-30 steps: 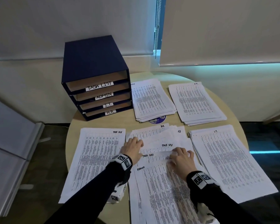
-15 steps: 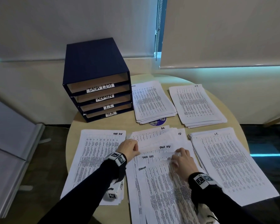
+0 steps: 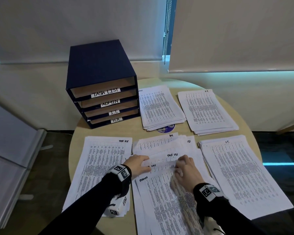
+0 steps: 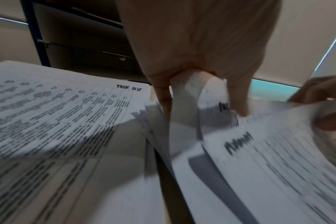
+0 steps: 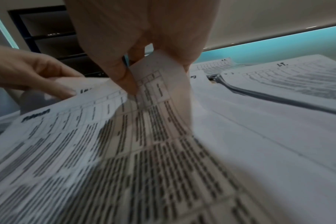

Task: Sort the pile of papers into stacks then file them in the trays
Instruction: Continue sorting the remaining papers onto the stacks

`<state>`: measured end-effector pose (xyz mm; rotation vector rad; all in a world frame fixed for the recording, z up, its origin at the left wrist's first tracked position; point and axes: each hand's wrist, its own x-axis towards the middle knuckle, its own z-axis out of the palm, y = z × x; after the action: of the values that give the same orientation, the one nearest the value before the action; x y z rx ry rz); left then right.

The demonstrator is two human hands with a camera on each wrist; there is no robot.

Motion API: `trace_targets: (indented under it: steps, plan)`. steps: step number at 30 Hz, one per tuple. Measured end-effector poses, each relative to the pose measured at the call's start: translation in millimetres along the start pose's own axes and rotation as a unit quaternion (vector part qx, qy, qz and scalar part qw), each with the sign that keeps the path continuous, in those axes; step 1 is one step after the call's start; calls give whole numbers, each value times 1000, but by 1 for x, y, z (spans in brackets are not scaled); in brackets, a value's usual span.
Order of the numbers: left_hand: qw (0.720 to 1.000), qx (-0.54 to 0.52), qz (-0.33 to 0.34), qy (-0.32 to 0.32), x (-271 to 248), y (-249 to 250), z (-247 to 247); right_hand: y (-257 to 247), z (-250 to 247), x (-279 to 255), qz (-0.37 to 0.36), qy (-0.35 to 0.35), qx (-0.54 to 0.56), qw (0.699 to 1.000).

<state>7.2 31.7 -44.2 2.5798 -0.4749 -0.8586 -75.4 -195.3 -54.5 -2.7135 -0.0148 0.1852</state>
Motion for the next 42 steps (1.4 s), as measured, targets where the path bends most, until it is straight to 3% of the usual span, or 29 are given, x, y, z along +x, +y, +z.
trace_targets:
  steps: [5, 8, 12, 19, 27, 29, 32, 35, 38, 42]
  plan:
    - [989, 98, 40, 107, -4, -4, 9, 12, 3, -6, 42, 51, -109, 992]
    - [974, 138, 81, 161, -7, -11, 10, 19, 8, -12, 37, 69, -96, 992]
    - [954, 219, 167, 118, -14, -8, 24, 8, 8, -8, 45, 190, -45, 980]
    - [966, 176, 157, 109, -12, -7, 29, 5, 16, 14, 29, 101, -167, 980]
    - [962, 168, 170, 130, -12, -10, 29, 10, 15, 8, -8, 144, -126, 982]
    - [974, 100, 151, 134, -11, -6, 27, 12, 17, 6, -14, 141, -126, 982]
    - [990, -13, 58, 131, -6, -2, 19, 12, 15, 8, -22, 144, -127, 981]
    - [996, -13, 15, 83, -2, 0, 12, 12, 13, 11, -26, 131, -134, 982]
    - [995, -41, 8, 87, -2, 5, 5, 13, 13, 11, -23, 124, -128, 984]
    - [980, -178, -58, 74, 3, 6, -6, 17, 14, 7, -34, 108, -138, 984]
